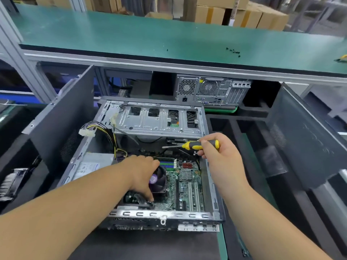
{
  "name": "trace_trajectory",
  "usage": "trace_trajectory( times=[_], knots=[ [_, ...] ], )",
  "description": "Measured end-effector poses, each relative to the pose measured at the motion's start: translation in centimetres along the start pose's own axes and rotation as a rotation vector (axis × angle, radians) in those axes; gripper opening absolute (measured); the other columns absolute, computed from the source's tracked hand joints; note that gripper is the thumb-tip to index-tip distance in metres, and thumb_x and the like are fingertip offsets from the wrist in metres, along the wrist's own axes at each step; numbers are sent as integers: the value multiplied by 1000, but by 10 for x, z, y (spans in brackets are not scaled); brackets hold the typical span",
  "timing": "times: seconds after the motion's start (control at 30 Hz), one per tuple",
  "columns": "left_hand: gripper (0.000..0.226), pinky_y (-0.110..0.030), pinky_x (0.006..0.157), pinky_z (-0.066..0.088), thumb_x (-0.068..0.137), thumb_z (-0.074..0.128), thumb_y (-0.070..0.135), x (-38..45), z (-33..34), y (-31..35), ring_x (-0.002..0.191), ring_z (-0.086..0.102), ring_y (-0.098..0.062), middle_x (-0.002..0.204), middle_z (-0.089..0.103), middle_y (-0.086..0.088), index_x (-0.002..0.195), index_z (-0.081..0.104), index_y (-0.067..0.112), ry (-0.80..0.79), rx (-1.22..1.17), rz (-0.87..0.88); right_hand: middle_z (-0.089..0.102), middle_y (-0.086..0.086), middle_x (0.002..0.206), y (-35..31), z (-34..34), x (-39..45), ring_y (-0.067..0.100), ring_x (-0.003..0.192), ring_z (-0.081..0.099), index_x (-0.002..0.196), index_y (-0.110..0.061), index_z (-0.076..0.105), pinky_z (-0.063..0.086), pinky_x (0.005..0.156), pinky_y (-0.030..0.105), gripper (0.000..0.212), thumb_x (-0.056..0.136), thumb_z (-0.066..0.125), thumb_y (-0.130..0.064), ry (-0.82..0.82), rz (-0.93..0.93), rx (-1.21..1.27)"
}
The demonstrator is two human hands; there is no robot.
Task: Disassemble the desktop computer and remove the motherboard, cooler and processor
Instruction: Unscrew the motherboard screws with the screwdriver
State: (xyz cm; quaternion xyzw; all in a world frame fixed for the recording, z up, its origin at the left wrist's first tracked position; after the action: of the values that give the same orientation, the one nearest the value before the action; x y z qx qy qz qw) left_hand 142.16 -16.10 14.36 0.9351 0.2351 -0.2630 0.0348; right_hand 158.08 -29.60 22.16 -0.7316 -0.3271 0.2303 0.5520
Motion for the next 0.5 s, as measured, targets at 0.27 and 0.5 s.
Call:
trace_trajectory(
  times=[0.27,0.5],
  knots=[
    [84,-43,83,43,47,73,69,6,2,-5,103,54,-22,112,49,7,112,41,27,51,-48,4,68,-4,77,12,10,-6,15,68,60,87,-35,63,52,69,38,10,94,56,-31,26,56,-30],
    [82,-40,75,37,46,71,68,9,4,-10,103,54,-21,111,49,7,112,41,29,71,-58,-14,67,-3,77,16,14,-5,3,49,41,87,-38,61,38,51,24,11,94,56,-32,13,38,-37]
  ],
)
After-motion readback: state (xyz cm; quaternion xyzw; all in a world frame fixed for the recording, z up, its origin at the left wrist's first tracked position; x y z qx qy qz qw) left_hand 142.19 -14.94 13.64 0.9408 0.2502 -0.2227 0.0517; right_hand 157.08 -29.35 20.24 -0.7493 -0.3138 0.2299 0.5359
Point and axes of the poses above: each hand's wrist, its own x-axis towards the middle knuckle, its own z-axis out of the palm, y = z × x, the point moved 5 cm from there along x, towards the middle knuckle
